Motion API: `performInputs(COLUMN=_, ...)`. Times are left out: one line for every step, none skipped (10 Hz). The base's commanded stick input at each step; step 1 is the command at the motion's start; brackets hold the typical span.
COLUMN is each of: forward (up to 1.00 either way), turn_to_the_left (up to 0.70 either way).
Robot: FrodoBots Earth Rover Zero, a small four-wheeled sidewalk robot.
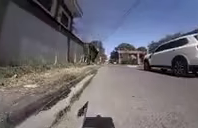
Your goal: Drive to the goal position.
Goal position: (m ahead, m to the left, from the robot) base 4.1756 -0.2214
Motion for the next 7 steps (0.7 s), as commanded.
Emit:
performInputs(forward=0.7, turn_to_the_left=-0.02)
performInputs(forward=0.7, turn_to_the_left=-0.02)
performInputs(forward=0.7, turn_to_the_left=-0.02)
performInputs(forward=0.7, turn_to_the_left=-0.02)
performInputs(forward=0.7, turn_to_the_left=-0.02)
performInputs(forward=0.7, turn_to_the_left=-0.02)
performInputs(forward=0.7, turn_to_the_left=-0.02)
